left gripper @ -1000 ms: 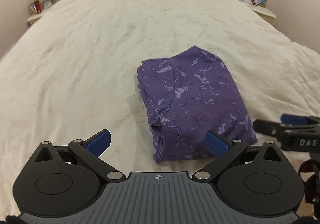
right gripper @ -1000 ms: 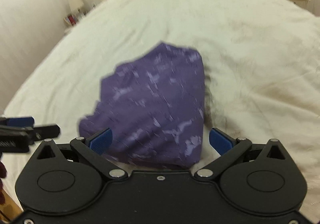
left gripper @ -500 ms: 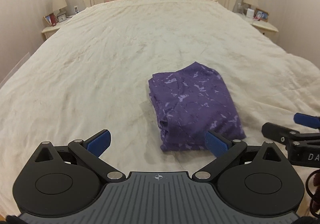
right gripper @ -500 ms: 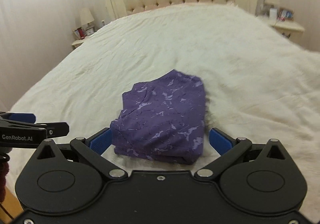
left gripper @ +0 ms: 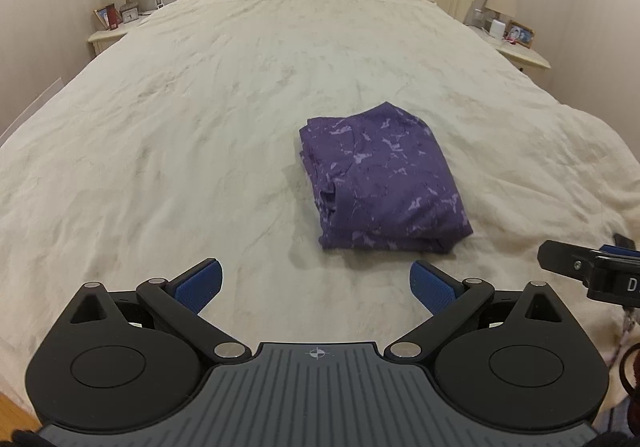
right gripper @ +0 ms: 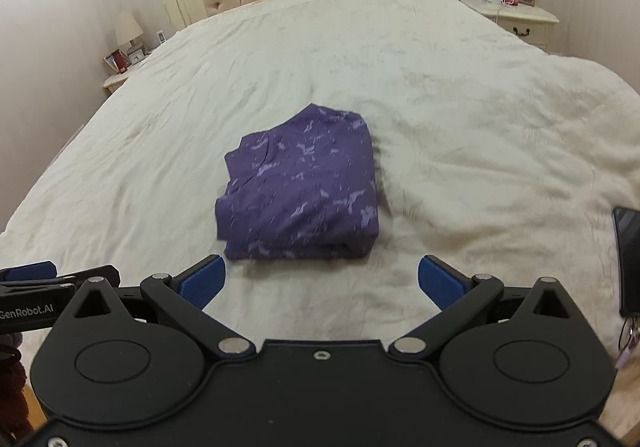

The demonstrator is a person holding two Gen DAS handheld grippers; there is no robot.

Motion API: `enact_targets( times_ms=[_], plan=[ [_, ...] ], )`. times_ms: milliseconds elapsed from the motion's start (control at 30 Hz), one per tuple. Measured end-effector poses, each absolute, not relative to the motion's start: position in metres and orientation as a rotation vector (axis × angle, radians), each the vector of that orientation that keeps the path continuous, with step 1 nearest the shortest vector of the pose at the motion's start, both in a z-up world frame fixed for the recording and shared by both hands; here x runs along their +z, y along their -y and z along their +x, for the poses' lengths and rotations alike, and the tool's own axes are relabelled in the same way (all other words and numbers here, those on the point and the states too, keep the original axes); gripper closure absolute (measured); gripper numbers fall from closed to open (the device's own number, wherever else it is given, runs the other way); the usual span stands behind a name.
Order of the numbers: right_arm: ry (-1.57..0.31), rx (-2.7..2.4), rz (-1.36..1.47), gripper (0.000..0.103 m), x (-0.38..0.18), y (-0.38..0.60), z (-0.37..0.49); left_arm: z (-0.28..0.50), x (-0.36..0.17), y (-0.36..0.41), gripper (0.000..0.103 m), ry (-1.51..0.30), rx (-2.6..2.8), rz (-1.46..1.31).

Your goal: Fold large clothes

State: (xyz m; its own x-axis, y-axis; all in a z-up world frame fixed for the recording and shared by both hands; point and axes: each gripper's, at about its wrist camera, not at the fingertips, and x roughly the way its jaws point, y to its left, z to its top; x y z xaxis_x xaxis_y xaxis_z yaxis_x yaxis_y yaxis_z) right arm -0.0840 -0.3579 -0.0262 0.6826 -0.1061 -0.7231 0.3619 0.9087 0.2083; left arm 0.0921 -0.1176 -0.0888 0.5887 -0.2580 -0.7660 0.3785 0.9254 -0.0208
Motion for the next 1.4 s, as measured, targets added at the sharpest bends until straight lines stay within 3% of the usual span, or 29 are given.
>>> enact_targets(
  times_ms=[1400],
  plan=[
    [-0.837,-0.267,0.349,0.001,-0.027,0.334,-0.100,0.074,-0.108,0.106,0.001,-0.999,-0.349,0.132]
  ],
)
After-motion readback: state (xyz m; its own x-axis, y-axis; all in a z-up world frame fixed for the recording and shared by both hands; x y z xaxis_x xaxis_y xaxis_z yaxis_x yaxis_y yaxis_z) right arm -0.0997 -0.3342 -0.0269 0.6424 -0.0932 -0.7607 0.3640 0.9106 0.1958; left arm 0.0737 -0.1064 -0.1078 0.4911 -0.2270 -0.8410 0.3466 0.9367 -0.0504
